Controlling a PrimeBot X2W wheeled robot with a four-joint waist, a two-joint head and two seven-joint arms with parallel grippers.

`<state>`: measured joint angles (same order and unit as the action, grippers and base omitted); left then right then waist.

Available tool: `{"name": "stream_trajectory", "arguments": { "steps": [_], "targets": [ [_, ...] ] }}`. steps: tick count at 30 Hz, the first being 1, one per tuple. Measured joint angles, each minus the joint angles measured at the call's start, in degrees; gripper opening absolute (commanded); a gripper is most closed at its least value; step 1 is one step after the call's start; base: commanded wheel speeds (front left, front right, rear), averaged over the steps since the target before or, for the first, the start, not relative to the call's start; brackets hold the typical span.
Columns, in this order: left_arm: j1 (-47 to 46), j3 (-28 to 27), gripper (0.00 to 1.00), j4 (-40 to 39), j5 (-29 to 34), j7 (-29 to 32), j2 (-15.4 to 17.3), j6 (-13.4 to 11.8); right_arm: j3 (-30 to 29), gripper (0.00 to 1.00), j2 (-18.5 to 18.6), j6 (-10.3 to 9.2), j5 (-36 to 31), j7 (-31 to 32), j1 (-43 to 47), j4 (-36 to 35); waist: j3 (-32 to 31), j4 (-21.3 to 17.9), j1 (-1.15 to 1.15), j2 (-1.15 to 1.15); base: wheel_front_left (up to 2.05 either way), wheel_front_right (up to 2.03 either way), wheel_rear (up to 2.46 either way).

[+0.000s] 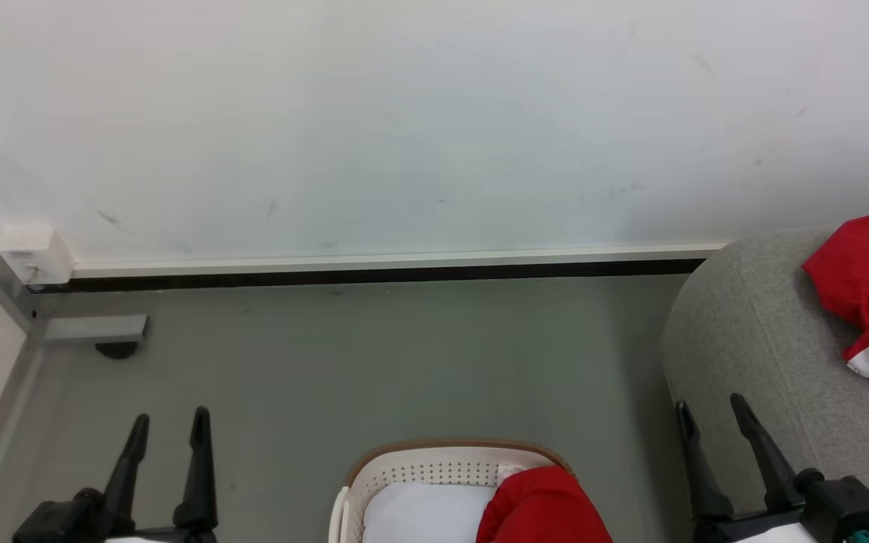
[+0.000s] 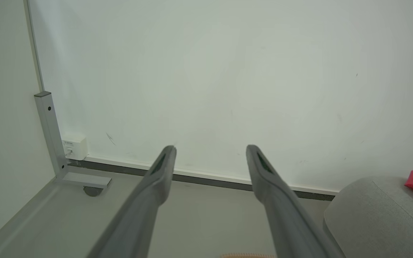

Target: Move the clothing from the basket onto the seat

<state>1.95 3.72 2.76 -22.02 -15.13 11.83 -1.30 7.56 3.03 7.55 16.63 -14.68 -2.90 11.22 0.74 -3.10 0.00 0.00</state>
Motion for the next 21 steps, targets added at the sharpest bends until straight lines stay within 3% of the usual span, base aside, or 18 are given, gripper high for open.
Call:
{"name": "stream_trajectory", "arguments": {
  "steps": [11, 21],
  "targets": [
    [-0.68, -3.61, 1.00, 1.87, 3.48, 0.00, -3.47, 3.81, -0.34, 1.00, -0.14, 0.00, -0.51, -0.10, -1.18, 0.86, -0.10, -0.46, 0.00, 0.00, 0.00, 0.00, 0.00],
    [-0.99, -5.36, 1.00, 2.40, 5.31, 0.00, -5.16, 5.57, 0.03, 1.00, -0.16, 0.00, 0.08, -0.27, -1.53, 1.00, 0.28, -0.69, 0.00, 0.00, 0.00, 0.00, 0.00]
  ]
}}
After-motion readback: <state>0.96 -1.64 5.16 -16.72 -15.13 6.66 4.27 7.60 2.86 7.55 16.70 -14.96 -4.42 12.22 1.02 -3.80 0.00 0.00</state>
